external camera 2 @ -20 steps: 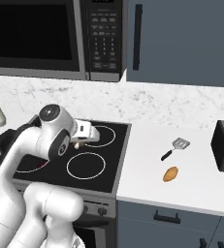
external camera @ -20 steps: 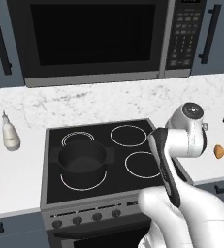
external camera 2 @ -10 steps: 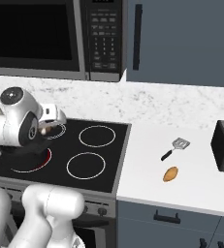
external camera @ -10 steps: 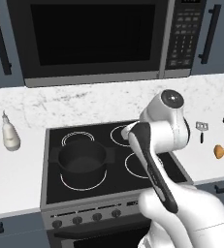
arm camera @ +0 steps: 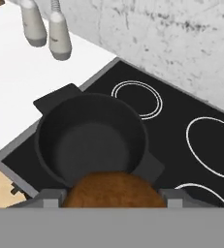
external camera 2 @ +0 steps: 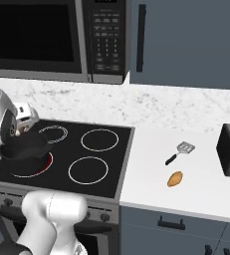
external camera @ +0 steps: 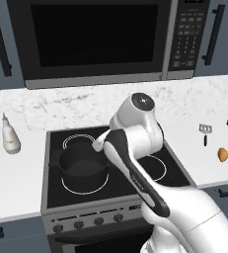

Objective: Put the mushroom and potato in the pot. Retrieve the spatula and lightly stir the vegetables in the pot.

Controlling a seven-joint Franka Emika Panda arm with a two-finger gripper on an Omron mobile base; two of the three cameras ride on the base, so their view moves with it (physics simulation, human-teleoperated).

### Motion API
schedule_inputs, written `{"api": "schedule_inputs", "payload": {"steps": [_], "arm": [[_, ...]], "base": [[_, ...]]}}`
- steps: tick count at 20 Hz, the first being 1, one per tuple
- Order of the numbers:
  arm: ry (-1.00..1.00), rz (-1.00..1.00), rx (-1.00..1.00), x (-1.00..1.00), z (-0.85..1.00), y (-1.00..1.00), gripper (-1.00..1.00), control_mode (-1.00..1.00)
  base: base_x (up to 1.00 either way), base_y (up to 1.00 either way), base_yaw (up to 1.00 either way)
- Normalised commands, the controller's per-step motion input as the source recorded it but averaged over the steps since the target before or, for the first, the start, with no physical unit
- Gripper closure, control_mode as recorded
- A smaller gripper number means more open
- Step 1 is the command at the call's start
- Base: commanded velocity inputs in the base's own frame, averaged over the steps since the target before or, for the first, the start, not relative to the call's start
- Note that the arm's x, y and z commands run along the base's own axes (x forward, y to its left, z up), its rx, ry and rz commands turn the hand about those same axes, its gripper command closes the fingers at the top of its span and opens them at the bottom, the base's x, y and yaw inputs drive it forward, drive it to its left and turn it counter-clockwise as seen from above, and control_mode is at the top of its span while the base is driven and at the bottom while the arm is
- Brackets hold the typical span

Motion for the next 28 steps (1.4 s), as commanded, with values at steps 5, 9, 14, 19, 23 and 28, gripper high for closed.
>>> {"api": "schedule_inputs", "payload": {"steps": [5,9,14,19,23,28], "arm": [[-0.02,0.17,-0.18,0.3,-0.6,0.89,1.0,-1.0],[-0.05,0.03,-0.23,0.23,-0.22,0.19,1.0,-1.0],[-0.01,0.03,-0.07,0.22,-0.04,0.0,1.0,-1.0],[0.05,0.06,0.0,0.53,-0.46,0.01,1.0,-1.0],[0.0,0.06,-0.01,0.19,-0.35,0.0,1.0,-1.0],[0.0,0.05,-0.04,0.02,-0.43,0.0,1.0,-1.0]], "base": [[0.0,0.0,0.0],[0.0,0.0,0.0],[0.0,0.0,0.0],[0.0,0.0,0.0],[0.0,0.0,0.0],[0.0,0.0,0.0]]}}
